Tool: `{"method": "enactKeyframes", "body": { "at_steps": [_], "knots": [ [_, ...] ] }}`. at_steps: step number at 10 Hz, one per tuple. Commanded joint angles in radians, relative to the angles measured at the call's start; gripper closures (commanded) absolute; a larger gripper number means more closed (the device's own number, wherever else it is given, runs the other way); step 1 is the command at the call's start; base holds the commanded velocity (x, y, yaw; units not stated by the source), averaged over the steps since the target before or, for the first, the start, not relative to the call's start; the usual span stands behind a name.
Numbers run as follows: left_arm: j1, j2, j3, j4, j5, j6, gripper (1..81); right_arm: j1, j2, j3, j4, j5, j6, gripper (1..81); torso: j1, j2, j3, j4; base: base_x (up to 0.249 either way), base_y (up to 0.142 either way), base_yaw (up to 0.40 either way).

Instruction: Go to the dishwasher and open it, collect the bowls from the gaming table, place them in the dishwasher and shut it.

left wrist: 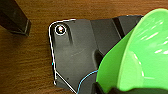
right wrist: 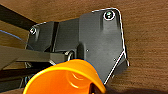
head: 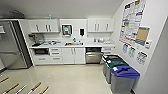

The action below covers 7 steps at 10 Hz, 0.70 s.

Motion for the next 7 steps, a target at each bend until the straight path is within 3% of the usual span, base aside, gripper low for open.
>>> {"method": "enactKeyframes", "body": {
  "at_steps": [1,7],
  "knots": [
    [-0.039,-0.006,-0.006,0.004,0.042,0.002,81.1,0.033,-0.022,0.001,-0.013,-0.046,-0.002,81.1,0.000,0.000,0.000,0.000,0.190,0.000,0.000],
    [-0.039,-0.003,-0.006,0.012,0.044,0.003,81.1,0.034,-0.020,-0.002,-0.013,-0.046,-0.002,81.1,0.000,0.000,0.000,0.000,0.190,0.000,0.000]
  ]
}}
